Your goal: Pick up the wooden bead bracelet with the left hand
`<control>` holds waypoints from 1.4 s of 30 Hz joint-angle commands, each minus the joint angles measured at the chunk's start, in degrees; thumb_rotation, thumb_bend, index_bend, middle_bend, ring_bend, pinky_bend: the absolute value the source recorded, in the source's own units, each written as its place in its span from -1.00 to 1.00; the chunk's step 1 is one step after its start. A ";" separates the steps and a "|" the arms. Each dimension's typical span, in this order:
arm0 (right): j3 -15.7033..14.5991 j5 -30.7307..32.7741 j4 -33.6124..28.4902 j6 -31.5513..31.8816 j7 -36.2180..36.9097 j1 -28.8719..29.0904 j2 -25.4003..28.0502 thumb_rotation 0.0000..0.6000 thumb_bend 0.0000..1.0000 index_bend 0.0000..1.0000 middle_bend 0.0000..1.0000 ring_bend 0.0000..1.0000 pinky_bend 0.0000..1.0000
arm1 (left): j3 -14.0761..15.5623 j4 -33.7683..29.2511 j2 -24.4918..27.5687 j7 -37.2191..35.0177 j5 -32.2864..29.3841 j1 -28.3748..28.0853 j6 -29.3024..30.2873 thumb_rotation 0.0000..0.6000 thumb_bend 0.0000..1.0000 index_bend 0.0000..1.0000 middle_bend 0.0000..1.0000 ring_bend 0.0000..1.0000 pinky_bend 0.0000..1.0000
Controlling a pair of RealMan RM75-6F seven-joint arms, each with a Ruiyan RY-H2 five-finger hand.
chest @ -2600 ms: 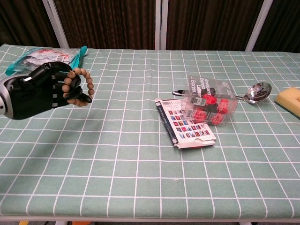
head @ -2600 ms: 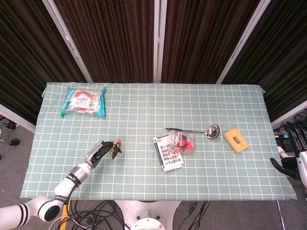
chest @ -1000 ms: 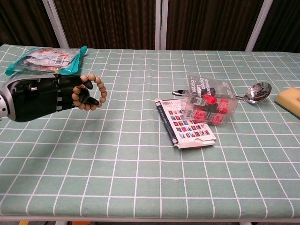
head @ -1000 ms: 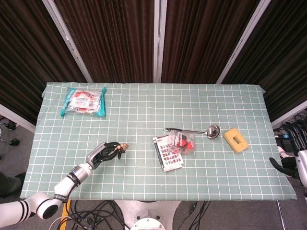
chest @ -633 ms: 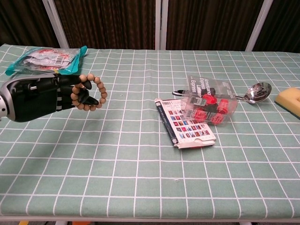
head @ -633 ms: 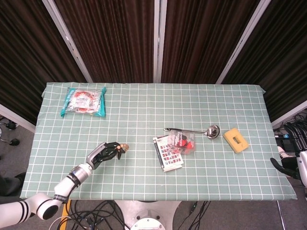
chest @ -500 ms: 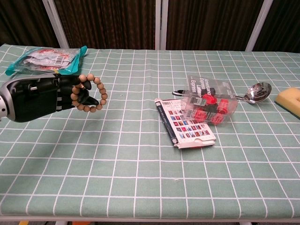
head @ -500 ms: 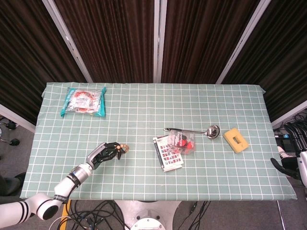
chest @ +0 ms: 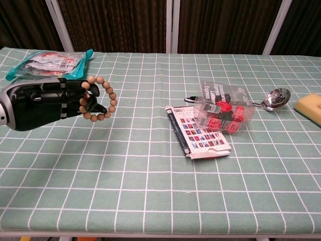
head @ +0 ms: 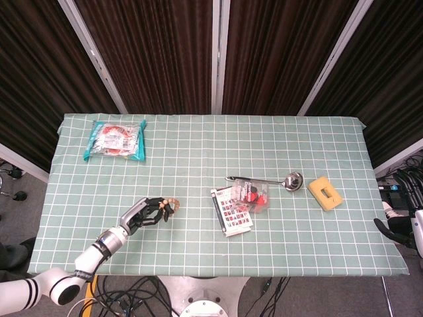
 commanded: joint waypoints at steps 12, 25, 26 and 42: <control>0.09 0.23 0.36 -0.34 0.32 0.17 -0.27 1.00 -0.80 -1.00 -0.89 -1.00 -1.00 | -0.32 0.82 -0.30 -0.77 0.95 0.52 2.56 0.59 0.55 -0.40 -0.02 -0.42 -0.88; 0.07 0.28 0.70 -0.27 -0.26 0.11 -0.67 1.00 -0.80 -1.00 -0.89 -1.00 -1.00 | -2.15 9.18 -5.76 25.43 -1.14 2.56 10.43 0.28 0.27 -0.40 -0.16 -0.56 -0.87; 0.08 0.32 0.75 -0.28 -0.35 0.12 -0.74 1.00 -0.80 -1.00 -0.89 -1.00 -1.00 | -2.32 9.99 -6.39 28.52 -1.47 2.79 11.23 0.29 0.25 -0.40 -0.18 -0.57 -0.87; -0.21 0.82 1.65 -1.03 0.20 0.07 -1.25 1.00 -0.80 -1.00 -0.89 -1.00 -1.00 | -4.19 11.94 -6.27 67.95 -0.85 6.43 24.89 1.00 -0.43 -0.56 -0.57 -0.91 -0.89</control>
